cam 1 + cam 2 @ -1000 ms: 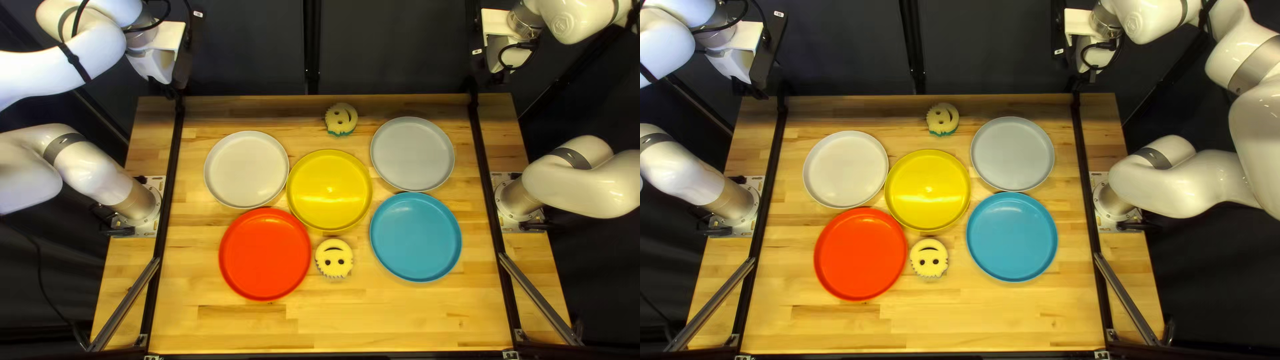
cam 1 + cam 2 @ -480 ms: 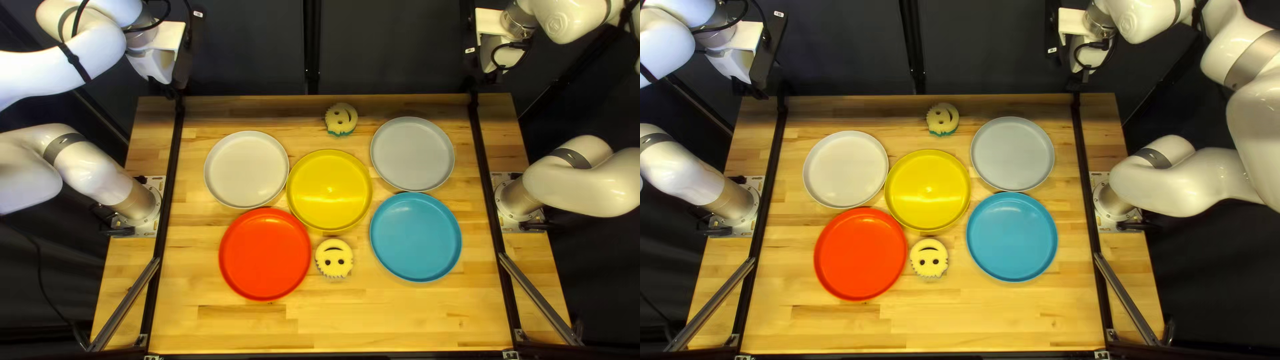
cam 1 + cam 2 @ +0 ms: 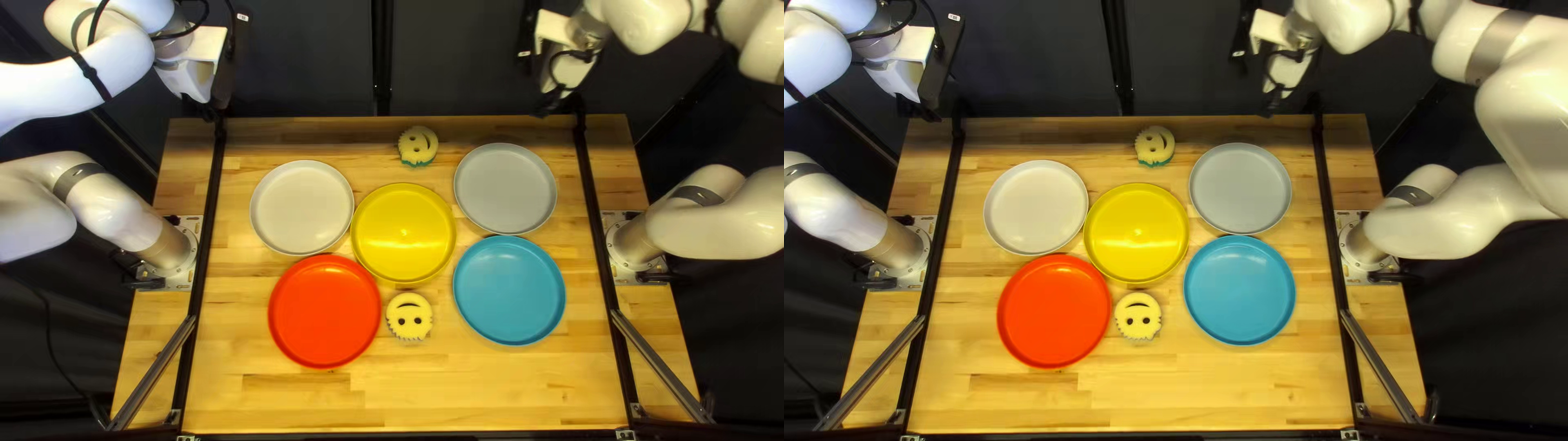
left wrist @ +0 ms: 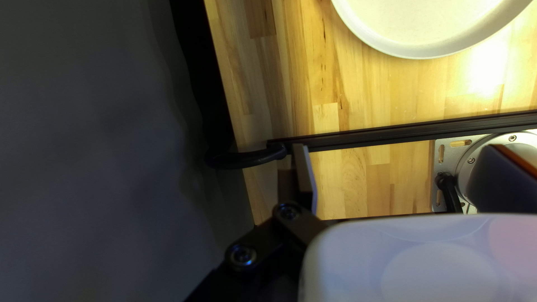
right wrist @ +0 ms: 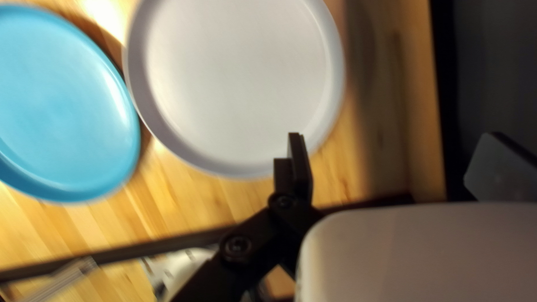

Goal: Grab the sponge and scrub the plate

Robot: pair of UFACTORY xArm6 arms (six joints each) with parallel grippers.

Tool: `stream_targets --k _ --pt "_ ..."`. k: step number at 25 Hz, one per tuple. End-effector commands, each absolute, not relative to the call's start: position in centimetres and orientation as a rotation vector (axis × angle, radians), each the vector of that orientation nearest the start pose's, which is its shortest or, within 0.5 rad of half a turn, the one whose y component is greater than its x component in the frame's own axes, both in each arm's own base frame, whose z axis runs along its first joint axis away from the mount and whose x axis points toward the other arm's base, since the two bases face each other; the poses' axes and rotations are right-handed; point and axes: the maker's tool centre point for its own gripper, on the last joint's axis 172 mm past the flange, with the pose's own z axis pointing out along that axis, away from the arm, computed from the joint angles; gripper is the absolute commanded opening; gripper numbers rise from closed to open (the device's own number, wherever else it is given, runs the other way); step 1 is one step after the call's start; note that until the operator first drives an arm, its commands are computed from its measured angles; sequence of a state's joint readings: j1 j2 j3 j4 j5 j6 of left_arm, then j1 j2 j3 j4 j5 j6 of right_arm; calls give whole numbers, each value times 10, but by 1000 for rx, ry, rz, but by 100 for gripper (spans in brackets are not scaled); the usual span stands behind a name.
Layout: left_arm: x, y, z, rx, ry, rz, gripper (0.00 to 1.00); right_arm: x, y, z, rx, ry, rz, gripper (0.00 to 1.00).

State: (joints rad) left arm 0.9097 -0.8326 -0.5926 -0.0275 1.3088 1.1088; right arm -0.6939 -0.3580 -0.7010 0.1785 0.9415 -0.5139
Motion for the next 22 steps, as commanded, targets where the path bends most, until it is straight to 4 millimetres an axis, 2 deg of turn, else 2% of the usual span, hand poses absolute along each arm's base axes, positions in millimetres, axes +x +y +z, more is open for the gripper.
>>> stream_targets --k 1,8,15,19,22 --pt "179 219 267 -3040 295 -130 100 325 -229 196 -3042 429 -285 100" --pt "179 219 267 -3040 295 -130 100 323 -228 194 -3063 437 -263 100" --pt "179 219 267 -3040 295 -130 100 376 -227 168 -3060 488 -234 100" --pt "179 219 267 -3040 295 -130 100 413 -233 150 -3048 501 -224 100" --pt "179 219 267 -3040 295 -130 100 433 -238 135 -3040 498 -217 100"
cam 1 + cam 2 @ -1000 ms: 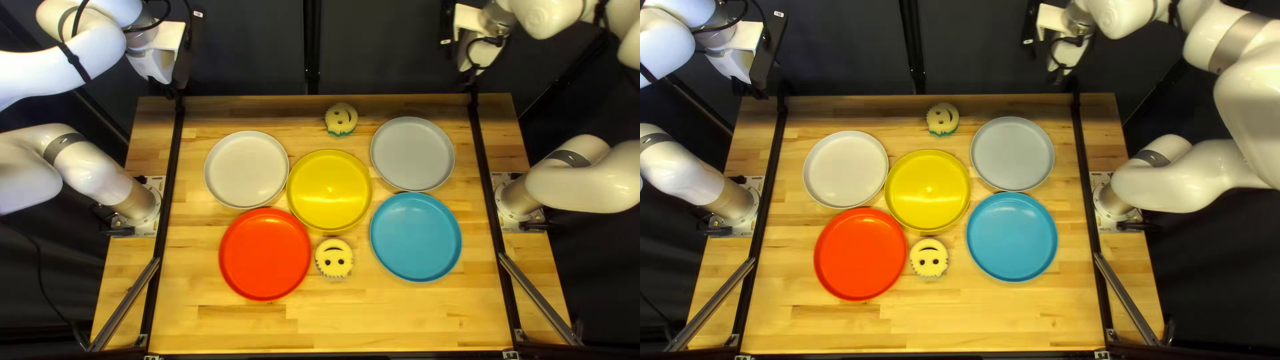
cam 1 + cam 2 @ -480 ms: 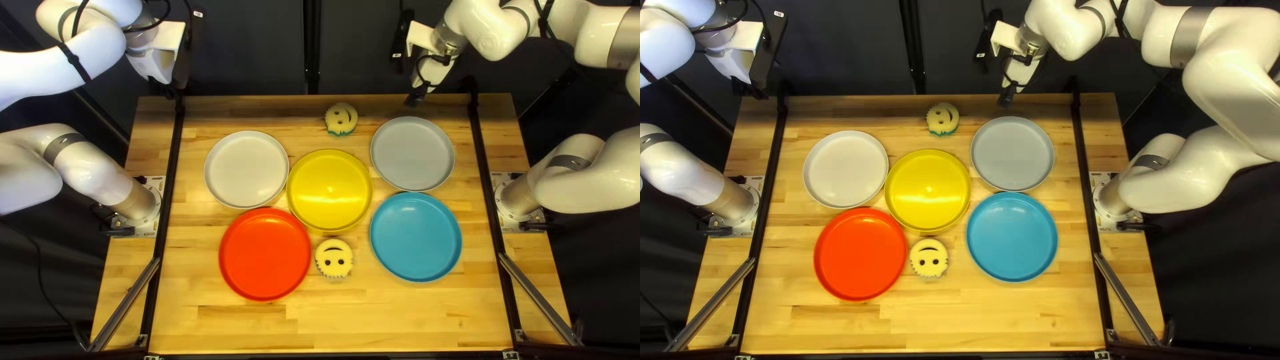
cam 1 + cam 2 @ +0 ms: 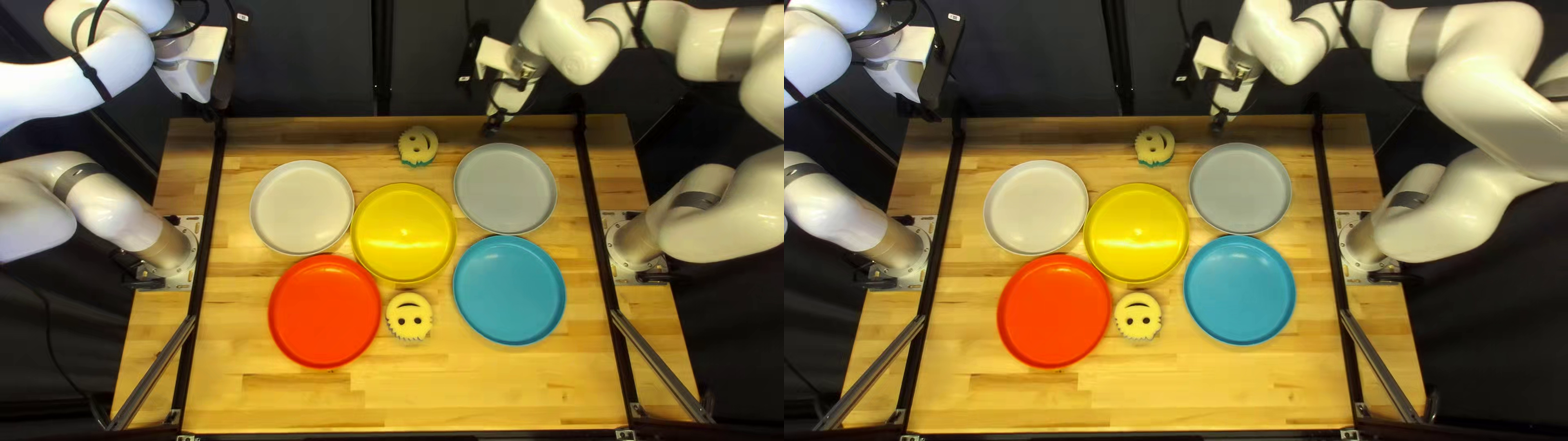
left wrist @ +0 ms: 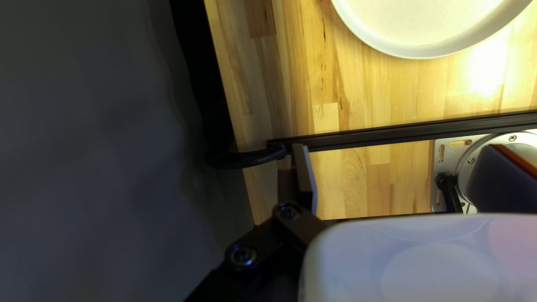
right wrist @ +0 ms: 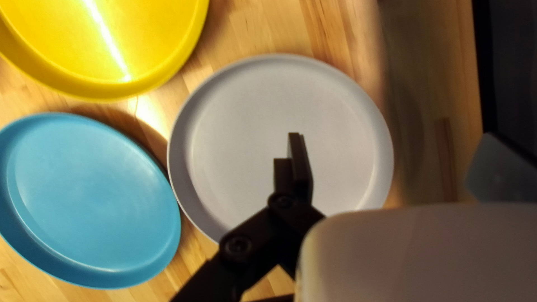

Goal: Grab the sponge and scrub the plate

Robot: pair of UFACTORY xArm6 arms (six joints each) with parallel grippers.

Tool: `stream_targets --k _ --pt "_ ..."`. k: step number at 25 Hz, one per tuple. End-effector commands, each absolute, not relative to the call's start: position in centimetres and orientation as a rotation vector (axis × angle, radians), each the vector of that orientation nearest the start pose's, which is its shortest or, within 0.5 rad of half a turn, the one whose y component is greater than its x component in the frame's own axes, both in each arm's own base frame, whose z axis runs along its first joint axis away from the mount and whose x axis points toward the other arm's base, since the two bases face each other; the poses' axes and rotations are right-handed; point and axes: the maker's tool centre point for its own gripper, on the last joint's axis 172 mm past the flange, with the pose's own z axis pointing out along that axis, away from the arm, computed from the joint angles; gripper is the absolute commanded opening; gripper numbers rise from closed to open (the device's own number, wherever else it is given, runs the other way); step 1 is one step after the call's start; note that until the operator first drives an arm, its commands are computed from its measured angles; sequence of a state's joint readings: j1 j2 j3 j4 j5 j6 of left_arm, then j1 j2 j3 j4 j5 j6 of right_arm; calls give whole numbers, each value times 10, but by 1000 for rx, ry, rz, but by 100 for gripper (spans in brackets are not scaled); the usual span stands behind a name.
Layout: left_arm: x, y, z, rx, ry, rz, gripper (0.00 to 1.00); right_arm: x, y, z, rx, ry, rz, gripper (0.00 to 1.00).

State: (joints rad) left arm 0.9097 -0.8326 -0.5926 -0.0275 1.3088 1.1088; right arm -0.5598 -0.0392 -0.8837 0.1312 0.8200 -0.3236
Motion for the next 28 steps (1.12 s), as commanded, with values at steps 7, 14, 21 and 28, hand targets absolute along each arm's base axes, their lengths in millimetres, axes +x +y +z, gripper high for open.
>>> stream_targets --k 7,14,21,28 --pt "179 219 267 -3040 295 -130 100 451 -252 108 -3018 474 -217 100" --pt "179 219 267 -3040 295 -130 100 465 -263 84 -2980 391 -223 100" --pt "179 219 267 -3040 295 -130 100 486 -272 61 -2975 315 -209 100" --pt "179 219 267 -3040 295 -130 100 500 -280 47 -2969 259 -189 100"
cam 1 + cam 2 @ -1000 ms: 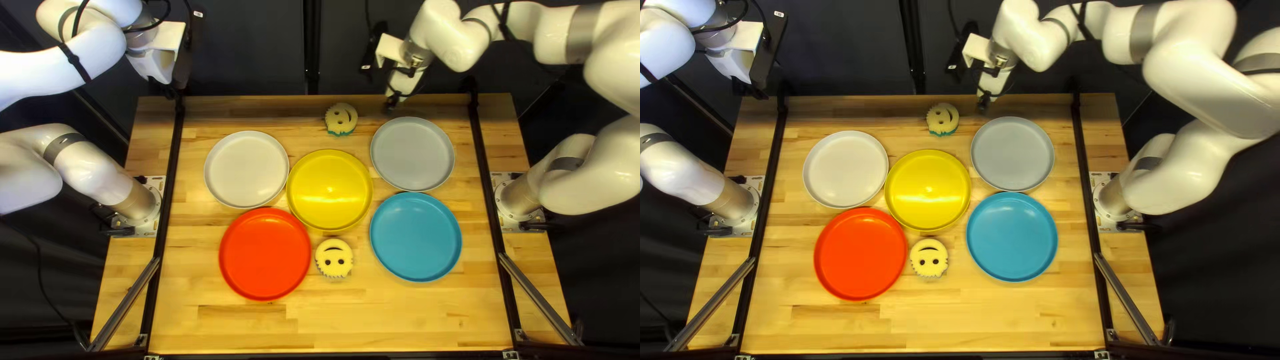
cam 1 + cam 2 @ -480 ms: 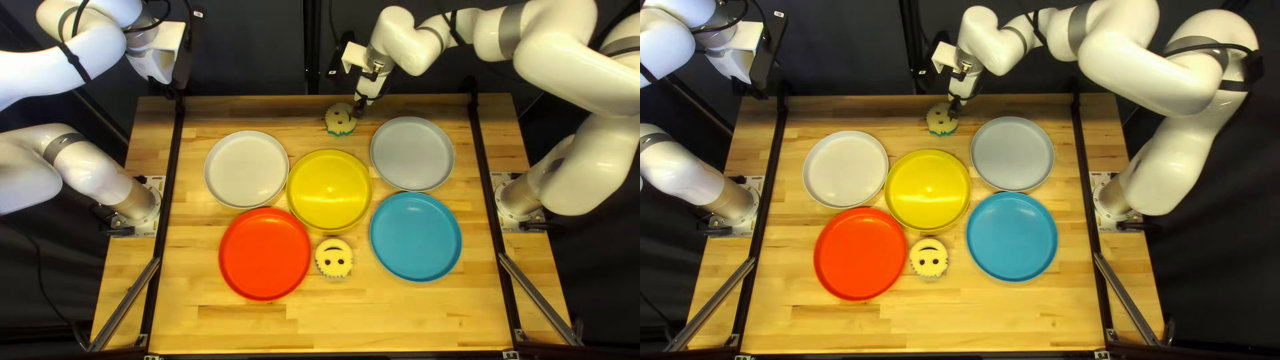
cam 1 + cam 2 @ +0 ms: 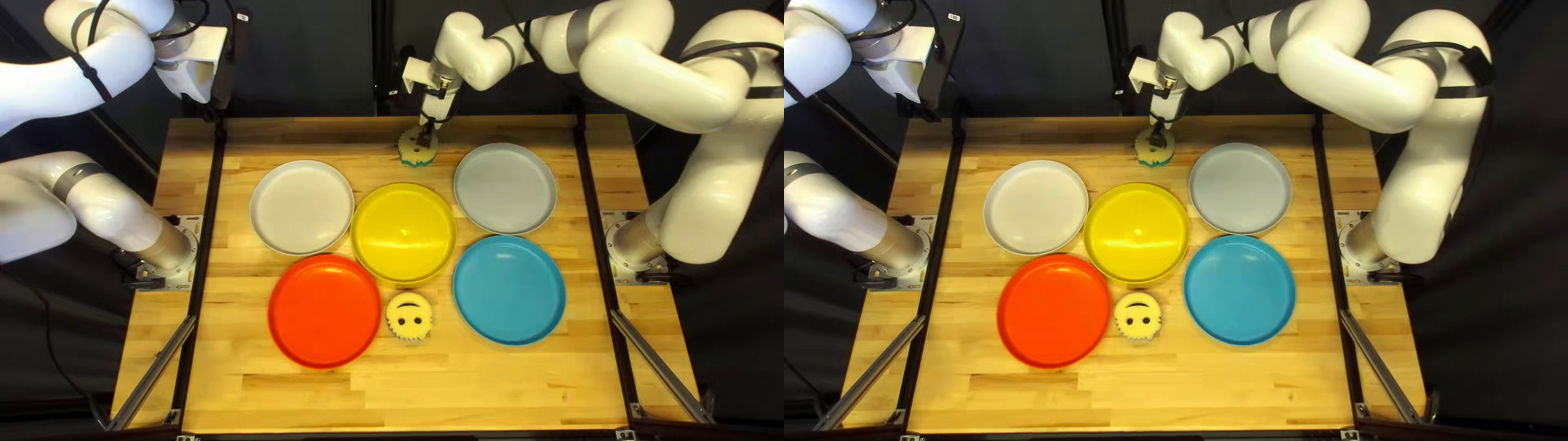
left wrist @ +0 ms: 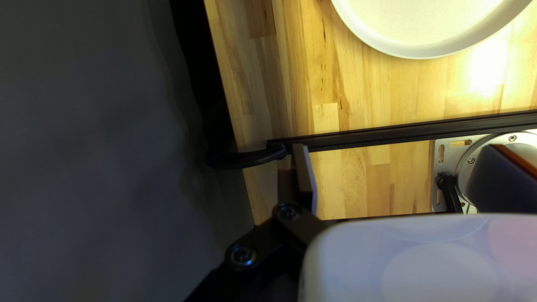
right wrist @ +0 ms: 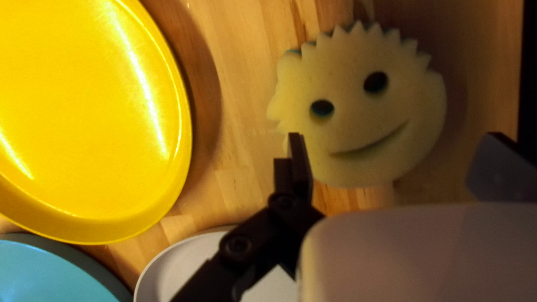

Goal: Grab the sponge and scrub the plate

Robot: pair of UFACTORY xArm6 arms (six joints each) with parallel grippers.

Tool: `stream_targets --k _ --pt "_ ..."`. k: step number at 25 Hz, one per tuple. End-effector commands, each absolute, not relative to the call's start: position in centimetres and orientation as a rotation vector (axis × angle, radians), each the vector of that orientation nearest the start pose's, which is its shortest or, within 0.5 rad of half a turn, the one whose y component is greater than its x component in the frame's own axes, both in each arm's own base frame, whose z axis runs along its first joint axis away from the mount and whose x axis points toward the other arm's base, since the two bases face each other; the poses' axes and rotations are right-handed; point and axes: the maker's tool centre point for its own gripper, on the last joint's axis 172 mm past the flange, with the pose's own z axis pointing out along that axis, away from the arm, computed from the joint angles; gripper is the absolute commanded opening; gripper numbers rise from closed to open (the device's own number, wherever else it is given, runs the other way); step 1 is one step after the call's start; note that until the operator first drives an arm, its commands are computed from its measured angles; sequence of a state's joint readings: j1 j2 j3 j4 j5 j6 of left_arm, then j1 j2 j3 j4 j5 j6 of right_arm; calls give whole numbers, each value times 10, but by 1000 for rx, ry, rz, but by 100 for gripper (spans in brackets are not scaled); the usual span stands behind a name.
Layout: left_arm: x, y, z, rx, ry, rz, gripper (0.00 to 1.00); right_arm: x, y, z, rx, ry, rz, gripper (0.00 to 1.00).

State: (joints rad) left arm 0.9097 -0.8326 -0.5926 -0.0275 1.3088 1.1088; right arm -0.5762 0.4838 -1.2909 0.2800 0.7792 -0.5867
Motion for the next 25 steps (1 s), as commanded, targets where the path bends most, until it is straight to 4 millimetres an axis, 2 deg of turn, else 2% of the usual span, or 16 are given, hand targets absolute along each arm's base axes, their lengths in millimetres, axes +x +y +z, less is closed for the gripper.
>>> stream_targets --k 1,7,22,23,24,25 --pt "179 219 267 -3040 295 -130 100 500 -282 47 -2969 255 -186 100" --pt "179 219 267 -3040 295 -130 100 498 -290 41 -2965 247 -170 100" --pt "179 219 267 -3040 295 -130 100 501 -292 31 -2950 237 -150 100" --pt "179 219 267 -3040 295 -130 100 501 -292 32 -2950 237 -149 91" --pt "179 219 267 -3040 295 -130 100 501 -292 32 -2950 237 -148 71" --pt "179 219 267 -3040 295 -130 100 500 -292 32 -2951 237 -148 29"
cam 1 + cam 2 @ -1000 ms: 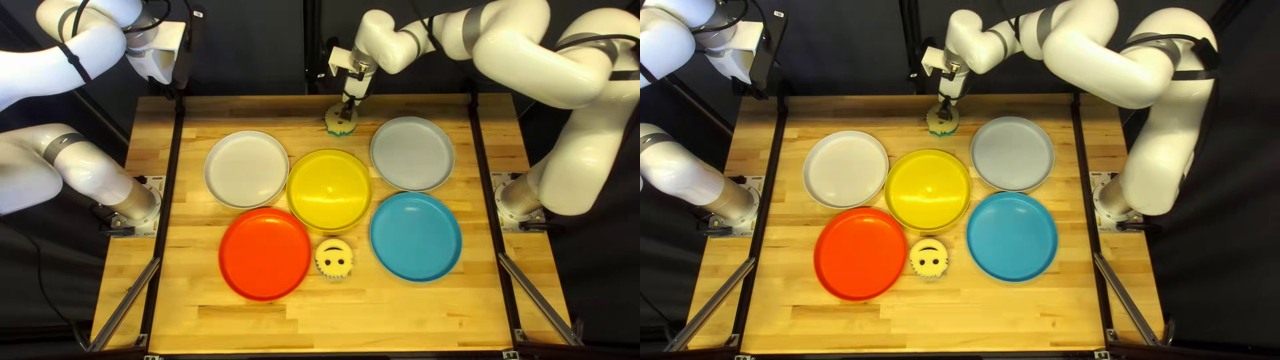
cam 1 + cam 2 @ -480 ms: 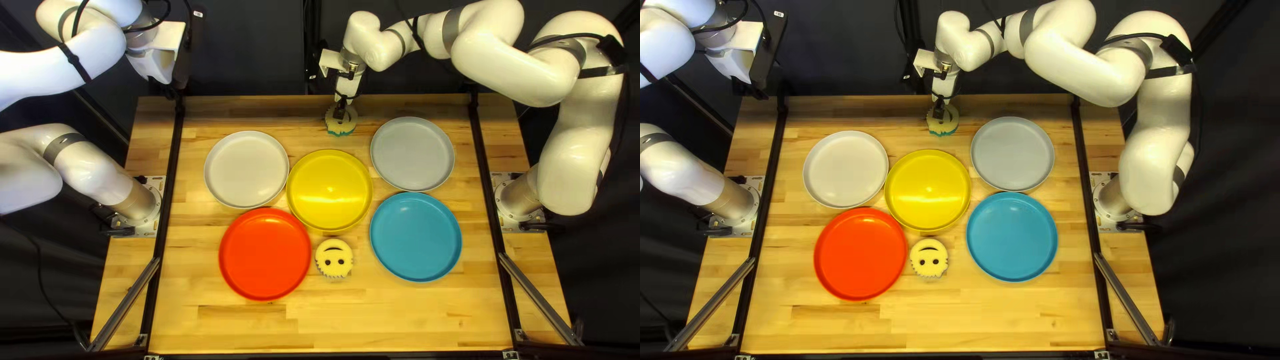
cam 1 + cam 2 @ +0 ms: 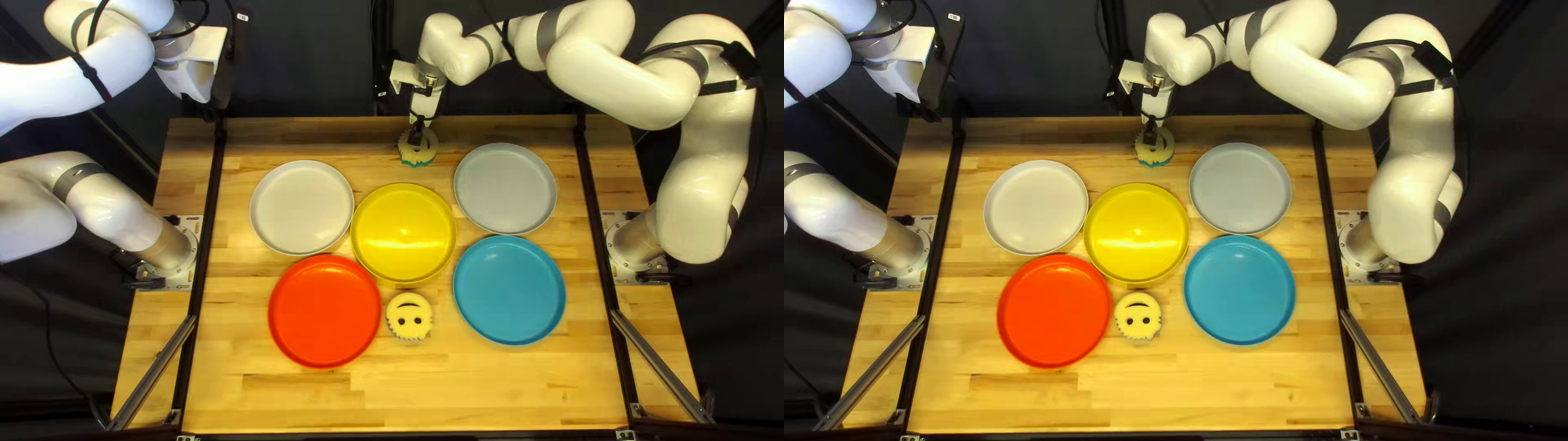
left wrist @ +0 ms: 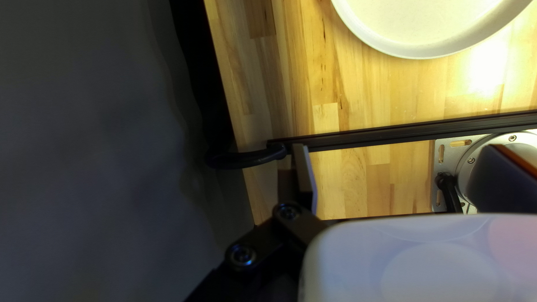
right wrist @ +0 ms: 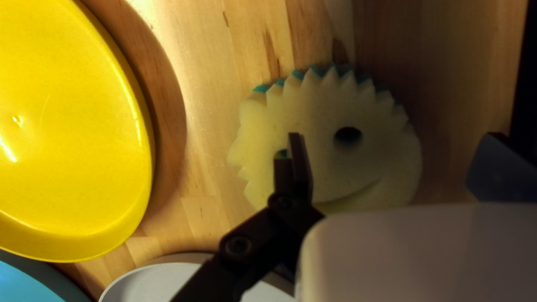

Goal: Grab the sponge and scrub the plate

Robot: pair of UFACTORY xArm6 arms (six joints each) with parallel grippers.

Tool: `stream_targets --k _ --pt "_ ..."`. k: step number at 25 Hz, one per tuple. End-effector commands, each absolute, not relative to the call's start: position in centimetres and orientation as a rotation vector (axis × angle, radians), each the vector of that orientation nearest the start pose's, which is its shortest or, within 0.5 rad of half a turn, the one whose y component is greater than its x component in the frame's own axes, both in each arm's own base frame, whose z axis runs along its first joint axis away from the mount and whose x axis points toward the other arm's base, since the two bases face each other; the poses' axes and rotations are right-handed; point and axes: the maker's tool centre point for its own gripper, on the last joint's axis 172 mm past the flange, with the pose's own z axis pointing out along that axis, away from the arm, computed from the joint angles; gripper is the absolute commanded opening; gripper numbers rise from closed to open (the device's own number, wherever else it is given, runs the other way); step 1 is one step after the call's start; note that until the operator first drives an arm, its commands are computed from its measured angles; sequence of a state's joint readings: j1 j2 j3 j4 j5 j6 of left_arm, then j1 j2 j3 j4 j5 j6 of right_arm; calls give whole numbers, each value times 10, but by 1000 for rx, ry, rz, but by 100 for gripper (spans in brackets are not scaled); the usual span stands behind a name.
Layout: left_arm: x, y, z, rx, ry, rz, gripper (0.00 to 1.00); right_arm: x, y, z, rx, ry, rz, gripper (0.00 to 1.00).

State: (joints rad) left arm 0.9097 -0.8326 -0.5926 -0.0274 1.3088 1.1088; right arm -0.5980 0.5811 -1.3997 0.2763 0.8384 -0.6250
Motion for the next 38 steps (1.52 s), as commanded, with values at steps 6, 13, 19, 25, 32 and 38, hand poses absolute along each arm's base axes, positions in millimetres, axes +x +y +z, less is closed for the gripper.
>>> stream_targets --k 6,13,19,25,32,38 --pt "179 219 267 -3040 295 -130 100 499 -292 33 -2956 229 -144 0" --pt "179 219 267 -3040 295 -130 100 488 -294 52 -2966 239 -159 0" --pt "179 219 267 -3040 295 -130 100 473 -273 80 -2992 243 -166 0" --pt "179 219 267 -3040 295 -130 100 470 -223 95 -3009 214 -147 0" --pt "179 219 267 -3040 295 -130 100 469 -161 109 -3041 162 -155 0" --pt "179 219 267 -3040 295 -130 100 456 -131 118 -3089 56 -187 0"
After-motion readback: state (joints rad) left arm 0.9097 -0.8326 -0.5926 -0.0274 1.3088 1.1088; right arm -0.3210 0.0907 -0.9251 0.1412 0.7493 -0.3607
